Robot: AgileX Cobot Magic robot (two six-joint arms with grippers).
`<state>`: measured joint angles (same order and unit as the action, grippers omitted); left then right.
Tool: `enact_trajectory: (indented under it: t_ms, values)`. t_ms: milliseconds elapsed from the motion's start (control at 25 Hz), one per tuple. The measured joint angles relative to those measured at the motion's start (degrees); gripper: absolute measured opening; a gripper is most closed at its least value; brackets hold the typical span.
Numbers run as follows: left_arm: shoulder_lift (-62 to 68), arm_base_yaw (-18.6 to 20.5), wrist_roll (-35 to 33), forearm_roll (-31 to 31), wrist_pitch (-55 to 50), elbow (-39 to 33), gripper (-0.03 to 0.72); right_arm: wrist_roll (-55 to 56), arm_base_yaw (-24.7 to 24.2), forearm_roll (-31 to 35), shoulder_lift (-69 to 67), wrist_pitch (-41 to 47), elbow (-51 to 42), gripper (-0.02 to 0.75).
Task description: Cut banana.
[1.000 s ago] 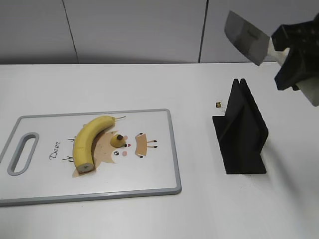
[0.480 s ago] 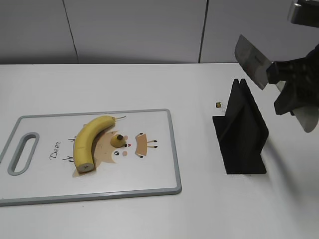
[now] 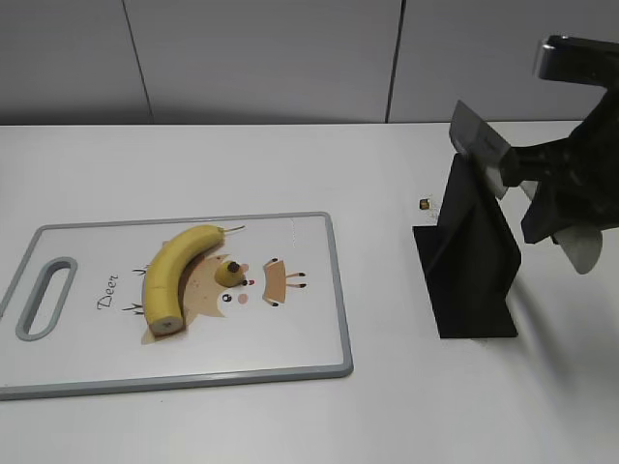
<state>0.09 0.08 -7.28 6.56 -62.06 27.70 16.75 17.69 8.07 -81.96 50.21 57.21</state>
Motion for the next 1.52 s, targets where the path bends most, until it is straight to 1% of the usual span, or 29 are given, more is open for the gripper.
enact_trajectory:
  t_ms: [160,280,720,960,1000,1080,1160,1280,1360,1520]
  values:
    - [-0.4,0.0,4.2,-2.3,-0.3,-0.1,0.529,-0.1,0.0,-0.1,-1.7,0.0,0.0,0.162]
    - [-0.4,0.0,5.3,-2.8,-0.3,-0.1,0.529,-0.3,0.0,0.0,-3.0,0.5,0.0,0.162]
    - [-0.4,0.0,5.5,-2.9,-0.3,-0.1,0.529,-0.5,0.0,1.4,-7.2,1.5,0.0,0.161]
    - [-0.4,0.0,5.5,-3.0,-0.3,-0.1,0.529,-0.6,0.0,1.5,-7.4,1.6,0.1,0.168]
    - [-0.4,0.0,5.5,-3.0,-0.3,-0.1,0.529,-0.6,0.0,1.5,-7.5,1.6,0.1,0.192]
    - [-0.4,0.0,5.5,-3.2,-0.3,-0.1,0.529,-1.3,0.0,1.8,-7.7,1.8,0.1,0.28]
    - [-0.4,0.0,5.5,-3.3,-0.3,-0.1,0.529,-3.3,0.0,3.3,-7.7,2.0,0.1,0.398]
    - [-0.4,0.0,5.5,-3.4,-0.3,-0.1,0.529,-5.4,0.0,5.6,-7.3,2.4,0.1,0.536]
    - [-0.4,0.0,5.5,-3.4,-0.3,-0.1,0.529,-6.1,0.0,6.2,-5.8,3.5,0.1,0.571]
    - [-0.4,0.0,5.5,-3.5,-0.3,-0.1,0.529,-7.0,0.0,5.3,1.6,7.6,-1.0,0.585]
